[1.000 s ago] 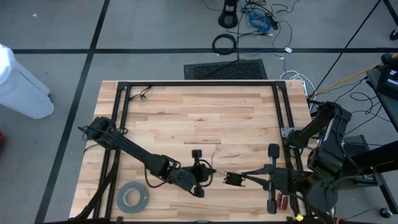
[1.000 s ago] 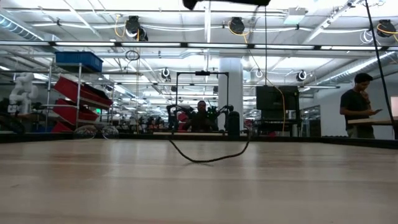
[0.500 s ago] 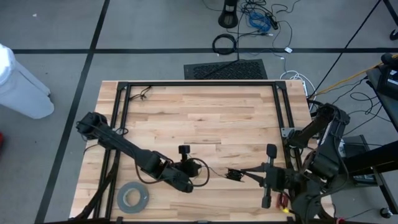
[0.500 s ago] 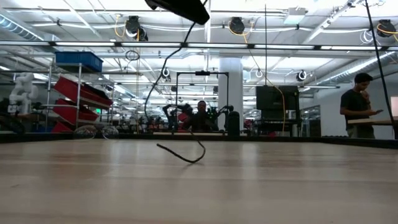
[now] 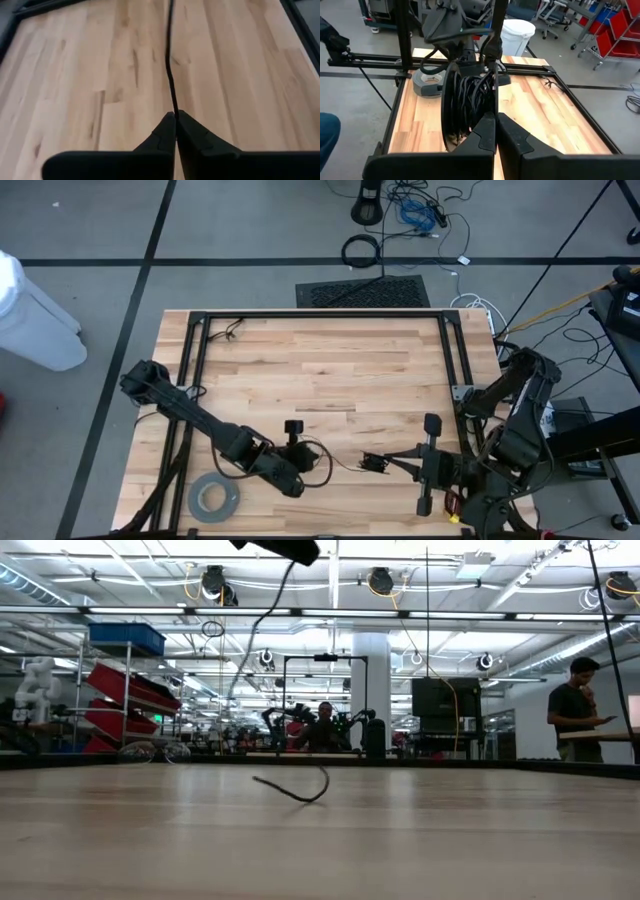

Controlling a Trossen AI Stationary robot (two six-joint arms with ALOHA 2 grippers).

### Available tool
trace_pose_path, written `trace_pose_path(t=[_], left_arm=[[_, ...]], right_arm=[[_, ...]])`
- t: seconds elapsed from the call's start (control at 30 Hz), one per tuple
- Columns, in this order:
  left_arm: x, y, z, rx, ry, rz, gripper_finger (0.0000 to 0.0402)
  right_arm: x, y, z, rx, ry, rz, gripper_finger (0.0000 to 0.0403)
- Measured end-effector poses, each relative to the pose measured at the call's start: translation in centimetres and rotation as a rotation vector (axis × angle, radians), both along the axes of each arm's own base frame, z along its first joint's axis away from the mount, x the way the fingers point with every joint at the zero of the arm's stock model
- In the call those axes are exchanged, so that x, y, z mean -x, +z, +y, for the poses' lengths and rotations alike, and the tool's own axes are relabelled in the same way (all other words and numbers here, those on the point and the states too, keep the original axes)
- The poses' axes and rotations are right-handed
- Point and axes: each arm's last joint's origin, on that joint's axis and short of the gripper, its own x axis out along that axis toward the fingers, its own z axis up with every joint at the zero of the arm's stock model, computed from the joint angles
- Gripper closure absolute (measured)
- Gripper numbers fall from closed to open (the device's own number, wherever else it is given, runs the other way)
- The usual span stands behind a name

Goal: Coil cords
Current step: Coil the black wire onto the spool

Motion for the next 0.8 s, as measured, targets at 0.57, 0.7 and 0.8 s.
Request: trace_pose_path(t=[0.57,0.7,0.8], left_arm=[[2.3,-0.4,-2.4,0.059,0.022,0.056,0.018],[1.1,0.5,-2.5,0.106,-0.001,-0.06,0.0176],[0.5,1.3,-2.8,0.176,-0.007,-0.151,0.0176]], right_arm=[[-0.8,0.0,-0.8,0.072,-0.01,0.018,0.0403],[-1.0,0.0,-1.0,0.081,-0.016,0.022,0.0403],[-1.1,0.1,-1.3,0.095,-0.018,0.024,0.0403]])
